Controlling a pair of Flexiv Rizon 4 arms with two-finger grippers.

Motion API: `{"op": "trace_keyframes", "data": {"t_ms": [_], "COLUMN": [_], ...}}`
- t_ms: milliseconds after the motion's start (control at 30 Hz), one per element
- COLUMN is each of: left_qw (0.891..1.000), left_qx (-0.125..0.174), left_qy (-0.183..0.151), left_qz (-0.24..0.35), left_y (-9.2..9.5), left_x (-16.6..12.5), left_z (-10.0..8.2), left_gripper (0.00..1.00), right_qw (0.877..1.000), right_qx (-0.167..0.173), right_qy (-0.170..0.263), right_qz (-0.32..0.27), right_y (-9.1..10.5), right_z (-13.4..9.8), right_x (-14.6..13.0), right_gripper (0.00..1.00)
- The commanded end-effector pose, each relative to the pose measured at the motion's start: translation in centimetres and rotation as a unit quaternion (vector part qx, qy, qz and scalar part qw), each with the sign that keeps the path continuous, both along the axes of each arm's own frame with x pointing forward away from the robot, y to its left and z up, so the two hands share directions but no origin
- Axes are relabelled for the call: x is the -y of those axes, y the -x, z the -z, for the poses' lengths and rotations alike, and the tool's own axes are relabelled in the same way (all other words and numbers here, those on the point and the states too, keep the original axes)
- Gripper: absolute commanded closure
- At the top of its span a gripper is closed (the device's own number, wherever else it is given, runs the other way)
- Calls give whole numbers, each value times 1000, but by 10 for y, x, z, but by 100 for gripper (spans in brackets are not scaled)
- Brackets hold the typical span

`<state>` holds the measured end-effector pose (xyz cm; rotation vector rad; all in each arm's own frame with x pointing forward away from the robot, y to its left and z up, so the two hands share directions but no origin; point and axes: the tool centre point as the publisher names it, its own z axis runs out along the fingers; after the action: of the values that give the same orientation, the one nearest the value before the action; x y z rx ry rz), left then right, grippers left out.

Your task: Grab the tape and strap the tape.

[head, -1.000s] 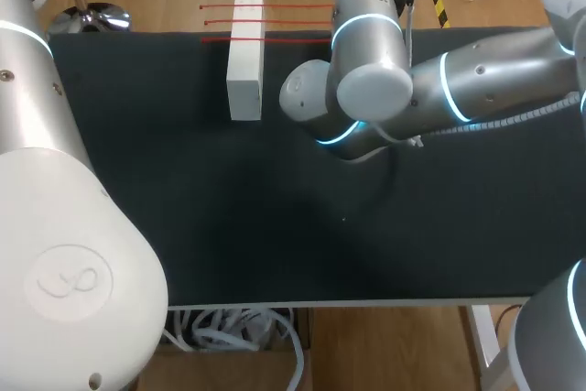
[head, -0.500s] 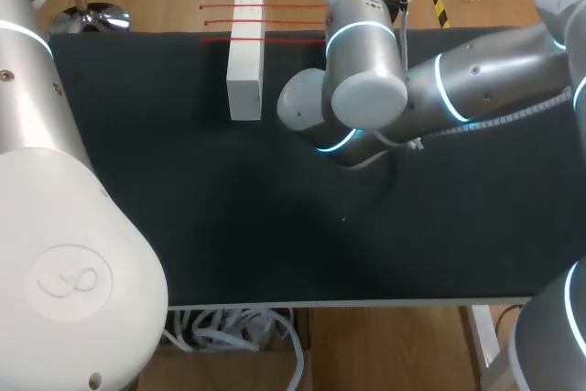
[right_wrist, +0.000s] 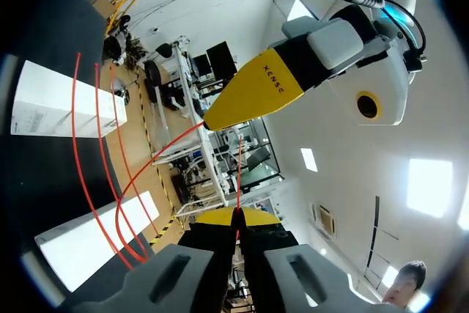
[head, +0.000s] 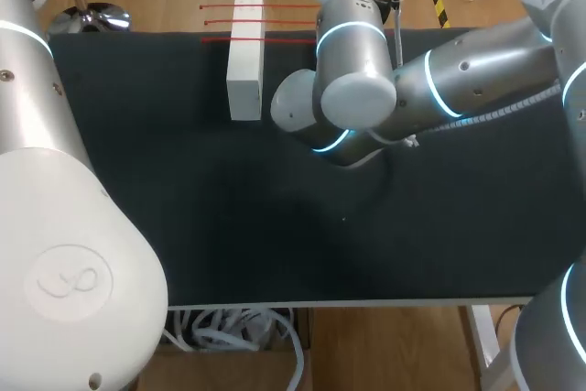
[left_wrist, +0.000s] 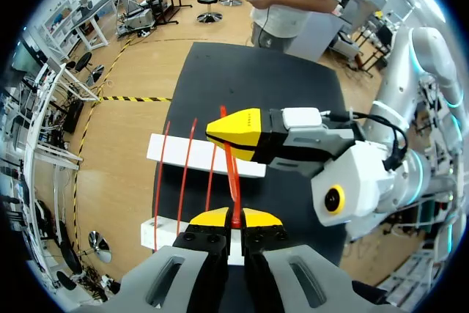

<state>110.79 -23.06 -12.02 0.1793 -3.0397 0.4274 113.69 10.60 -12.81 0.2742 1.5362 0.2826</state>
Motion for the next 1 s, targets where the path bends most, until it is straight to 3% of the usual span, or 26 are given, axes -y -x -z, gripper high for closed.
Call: {"op": "trace_keyframes", "data": {"t_ms": [33, 1000], "left_qw": [1000, 1000], "left_qx": [-1, -1], "left_qy": [-3, -3], "left_qz": [-1, -1], "left_y": [0, 0], "left_x": [1, 1], "left_z": [-2, -2], "left_gripper": [100, 100], "right_qw": [1000, 1000], "right_qx": [-1, 9], "right_qy": [4, 16], "right_qz": [2, 1], "right_y": [1, 2], "right_z": [-1, -4], "right_x": [-3, -12], "right_gripper": [100, 100]}}
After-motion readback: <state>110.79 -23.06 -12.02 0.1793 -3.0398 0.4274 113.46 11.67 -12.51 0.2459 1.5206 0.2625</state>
